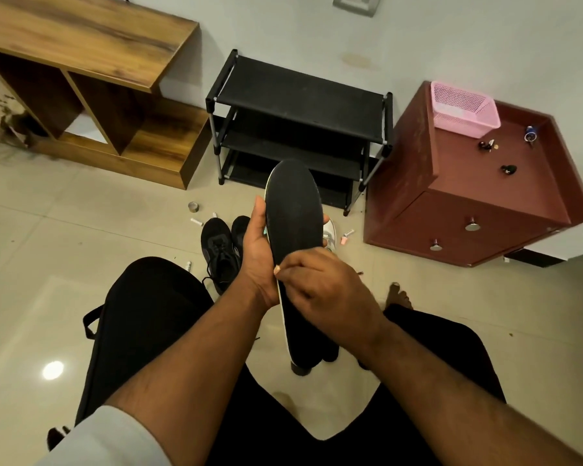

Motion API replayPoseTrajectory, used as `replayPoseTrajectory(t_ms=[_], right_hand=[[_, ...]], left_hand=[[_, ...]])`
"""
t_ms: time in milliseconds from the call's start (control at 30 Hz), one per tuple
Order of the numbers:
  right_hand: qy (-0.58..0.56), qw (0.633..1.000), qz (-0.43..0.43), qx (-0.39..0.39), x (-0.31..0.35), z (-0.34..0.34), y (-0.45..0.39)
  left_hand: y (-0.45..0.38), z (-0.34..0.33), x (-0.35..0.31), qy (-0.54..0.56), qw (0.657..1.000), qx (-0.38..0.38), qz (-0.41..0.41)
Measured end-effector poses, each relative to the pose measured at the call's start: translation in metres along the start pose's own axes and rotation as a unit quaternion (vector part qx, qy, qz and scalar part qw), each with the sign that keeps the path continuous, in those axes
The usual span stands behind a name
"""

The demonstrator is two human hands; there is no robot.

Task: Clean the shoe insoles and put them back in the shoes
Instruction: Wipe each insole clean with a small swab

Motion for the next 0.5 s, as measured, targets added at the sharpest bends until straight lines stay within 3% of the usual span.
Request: replayPoseTrajectory(t_ms=[300,500], right_hand=[[0.071,0.997,-0.021,-0.021,-0.046,0.021,-0.061],[0.05,0.999,-0.002,-0.001,-0.013,0.004,-0.03]], left_hand=[[0.008,-0.013,0.018,0.053,0.998,0.018,0.015],[0.005,0.0,0.005,0.023,1.0,0.01,0.01]])
Point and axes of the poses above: each hand's wrist, its own y-axis away from the middle knuckle, its own z-axis out of the back of the hand, x = y × z, the point moved 3 cm from there along -y, towards the middle knuckle, and after that the axes turned 12 degrees about z, right-handed, at the moved point
